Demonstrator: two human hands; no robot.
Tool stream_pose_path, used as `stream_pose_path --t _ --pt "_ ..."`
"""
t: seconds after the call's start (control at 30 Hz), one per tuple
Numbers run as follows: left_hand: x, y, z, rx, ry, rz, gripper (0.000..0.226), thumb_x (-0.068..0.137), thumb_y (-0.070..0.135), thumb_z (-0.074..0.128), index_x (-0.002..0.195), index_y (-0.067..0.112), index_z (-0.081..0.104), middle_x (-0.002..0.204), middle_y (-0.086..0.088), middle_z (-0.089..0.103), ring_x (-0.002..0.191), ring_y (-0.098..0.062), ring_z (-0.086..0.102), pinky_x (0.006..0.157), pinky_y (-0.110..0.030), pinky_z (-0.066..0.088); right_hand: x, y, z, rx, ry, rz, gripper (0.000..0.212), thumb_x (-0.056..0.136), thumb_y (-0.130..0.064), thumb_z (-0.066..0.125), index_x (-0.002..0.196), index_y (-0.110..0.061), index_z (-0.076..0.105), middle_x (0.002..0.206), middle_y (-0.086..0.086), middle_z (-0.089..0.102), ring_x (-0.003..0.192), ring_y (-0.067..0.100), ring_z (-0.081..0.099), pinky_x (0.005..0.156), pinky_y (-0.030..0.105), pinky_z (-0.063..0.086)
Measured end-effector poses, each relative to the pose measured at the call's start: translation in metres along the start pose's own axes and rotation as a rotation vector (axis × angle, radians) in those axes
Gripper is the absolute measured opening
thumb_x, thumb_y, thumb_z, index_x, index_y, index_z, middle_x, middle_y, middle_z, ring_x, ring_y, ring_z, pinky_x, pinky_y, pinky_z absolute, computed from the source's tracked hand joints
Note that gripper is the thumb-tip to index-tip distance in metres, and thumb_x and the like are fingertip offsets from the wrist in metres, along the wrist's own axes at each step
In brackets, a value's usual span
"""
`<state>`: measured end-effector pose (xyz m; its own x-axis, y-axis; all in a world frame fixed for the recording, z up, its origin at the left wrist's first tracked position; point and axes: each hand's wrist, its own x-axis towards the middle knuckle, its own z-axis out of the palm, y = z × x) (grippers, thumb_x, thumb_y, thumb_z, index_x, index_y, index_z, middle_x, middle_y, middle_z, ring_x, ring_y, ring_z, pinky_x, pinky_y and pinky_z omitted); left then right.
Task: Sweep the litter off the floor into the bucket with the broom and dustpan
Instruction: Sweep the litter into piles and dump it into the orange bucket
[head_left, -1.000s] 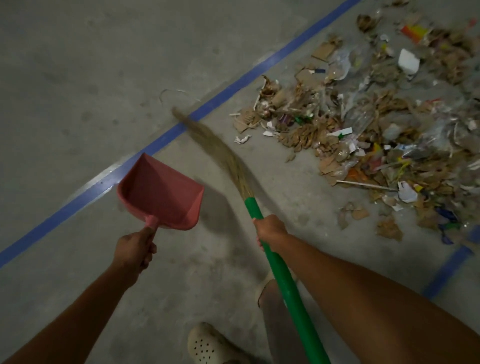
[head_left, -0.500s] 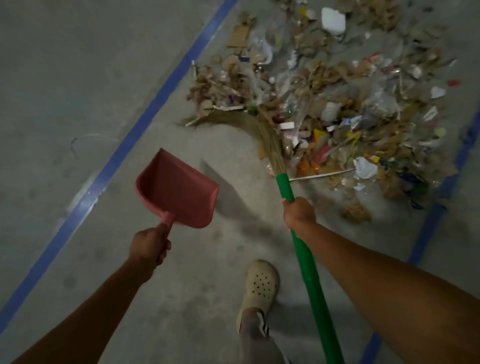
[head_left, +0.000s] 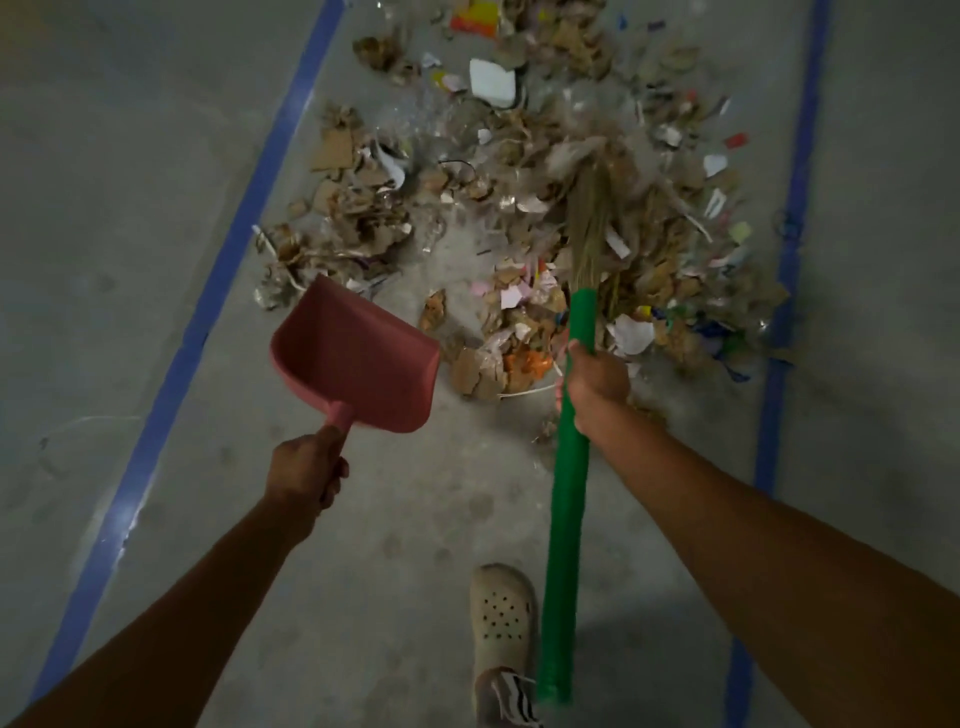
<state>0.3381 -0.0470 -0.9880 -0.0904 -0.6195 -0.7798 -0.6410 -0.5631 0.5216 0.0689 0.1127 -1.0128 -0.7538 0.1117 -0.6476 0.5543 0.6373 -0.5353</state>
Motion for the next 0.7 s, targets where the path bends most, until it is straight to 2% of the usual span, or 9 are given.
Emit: stream_pose_path --t 0.17,0.3,0.43,0.57,0.7 --pt "0.001 -0.002 -0.010 -0.009 -0.022 0.013 0.044 0.098 0.038 0.059 0.077 -0.001 0.059 0.066 -0.019 0.056 0.031 -0.013 0.036 0.034 -0.015 0.022 -0.018 0.005 -0.012 0.008 0.048 -0.053 0.046 0.098 -0.047 0.057 0.081 -0.006 0.068 0.067 0.013 0.068 0.047 0.025 0.060 0.051 0.036 0.053" --pt "-0.001 -0.019 -0.036 -0.038 -0.026 -0.002 0.049 0.096 0.044 0.061 0.072 0.001 0.058 0.065 -0.017 0.057 0.036 -0.015 0.037 0.037 -0.018 0.024 -0.045 0.015 -0.008 -0.048 0.069 -0.123 0.044 0.097 -0.049 0.056 0.080 -0.010 0.066 0.070 0.013 0.070 0.047 0.026 0.061 0.053 0.040 0.055" --pt "-0.004 -0.034 -0.081 -0.044 -0.027 -0.004 0.054 0.097 0.046 0.059 0.068 0.001 0.058 0.058 -0.014 0.054 0.038 -0.017 0.036 0.039 -0.019 0.024 -0.094 0.024 0.016 -0.041 0.051 -0.191 0.039 0.096 -0.048 0.056 0.074 -0.015 0.061 0.062 0.011 0.066 0.044 0.027 0.060 0.050 0.044 0.055" --pt "-0.001 -0.056 -0.150 -0.038 -0.020 -0.005 0.055 0.099 0.043 0.057 0.064 0.000 0.057 0.059 -0.016 0.053 0.035 -0.016 0.035 0.038 -0.019 0.023 -0.171 0.033 0.057 -0.068 -0.053 -0.261 0.035 0.101 -0.038 0.055 0.080 -0.010 0.062 0.061 0.009 0.063 0.040 0.021 0.056 0.042 0.028 0.044" --pt "0.004 -0.087 -0.229 -0.022 0.011 -0.052 0.054 0.100 0.043 0.054 0.064 0.002 0.055 0.043 -0.006 0.047 0.033 -0.014 0.034 0.036 -0.019 0.023 -0.254 0.057 0.118 -0.097 -0.201 -0.299 0.027 0.100 -0.033 0.058 0.086 -0.011 0.064 0.059 0.008 0.063 0.039 0.018 0.054 0.040 0.027 0.045"
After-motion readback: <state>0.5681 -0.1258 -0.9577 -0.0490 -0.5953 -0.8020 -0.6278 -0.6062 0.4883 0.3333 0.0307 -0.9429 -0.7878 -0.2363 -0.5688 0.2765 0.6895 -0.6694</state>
